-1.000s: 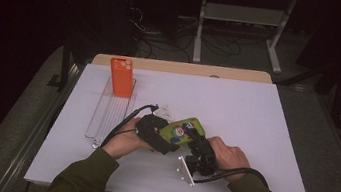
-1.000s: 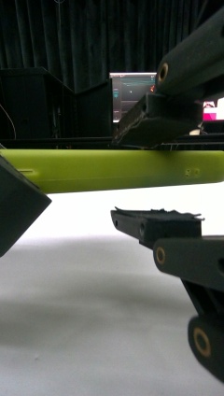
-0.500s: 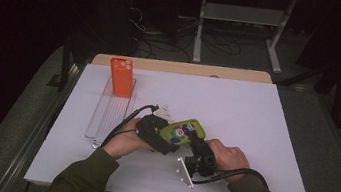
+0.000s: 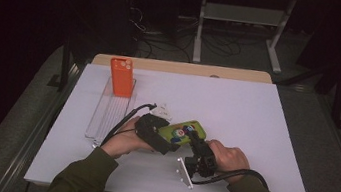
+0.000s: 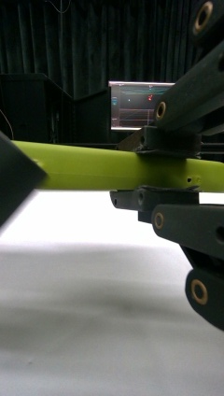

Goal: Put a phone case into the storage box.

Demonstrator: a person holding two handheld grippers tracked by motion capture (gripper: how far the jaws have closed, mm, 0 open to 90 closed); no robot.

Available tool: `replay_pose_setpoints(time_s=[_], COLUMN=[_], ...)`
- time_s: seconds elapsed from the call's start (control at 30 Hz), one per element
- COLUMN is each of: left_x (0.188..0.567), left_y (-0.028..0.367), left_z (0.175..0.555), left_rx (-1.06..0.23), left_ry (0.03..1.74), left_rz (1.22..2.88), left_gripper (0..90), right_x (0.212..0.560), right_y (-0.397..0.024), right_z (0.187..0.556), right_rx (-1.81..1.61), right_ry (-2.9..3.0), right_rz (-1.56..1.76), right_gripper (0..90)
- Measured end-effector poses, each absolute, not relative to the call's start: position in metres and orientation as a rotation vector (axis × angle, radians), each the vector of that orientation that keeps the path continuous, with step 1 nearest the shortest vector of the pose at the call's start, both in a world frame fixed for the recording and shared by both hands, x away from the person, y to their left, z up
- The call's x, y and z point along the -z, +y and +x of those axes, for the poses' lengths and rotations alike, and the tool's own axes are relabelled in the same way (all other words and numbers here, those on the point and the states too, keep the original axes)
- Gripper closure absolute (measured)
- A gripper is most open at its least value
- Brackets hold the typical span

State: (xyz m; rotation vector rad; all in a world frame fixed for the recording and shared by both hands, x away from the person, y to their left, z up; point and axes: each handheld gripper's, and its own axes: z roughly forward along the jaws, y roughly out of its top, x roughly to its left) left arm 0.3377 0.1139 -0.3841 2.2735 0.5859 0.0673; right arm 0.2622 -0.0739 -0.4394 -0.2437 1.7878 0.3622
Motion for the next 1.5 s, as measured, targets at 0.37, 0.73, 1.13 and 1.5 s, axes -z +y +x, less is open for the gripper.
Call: replay_pose_setpoints(time_s=[0.37,0.73,1.13,1.5], left_x=[0.378,0.377,0.379,0.380], left_y=[0.127,0.141,0.142,0.141], left_z=[0.335,0.339,0.341,0.342], left_rx=[-0.086,-0.147,-0.188,-0.171], left_ry=[0.539,0.549,0.540,0.549], left_rz=[2.252,2.244,2.243,2.278], left_gripper=[0.0,0.0,0.0,0.0], right_x=[0.435,0.424,0.410,0.400], right_y=[-0.080,-0.092,-0.102,-0.113], right_z=[0.267,0.275,0.285,0.298], right_rx=[-0.381,-0.466,-0.682,-0.862], right_ry=[1.800,1.911,2.039,2.160], right_rz=[-0.181,-0.025,0.307,0.593], right_gripper=[76.3,76.2,76.2,76.2])
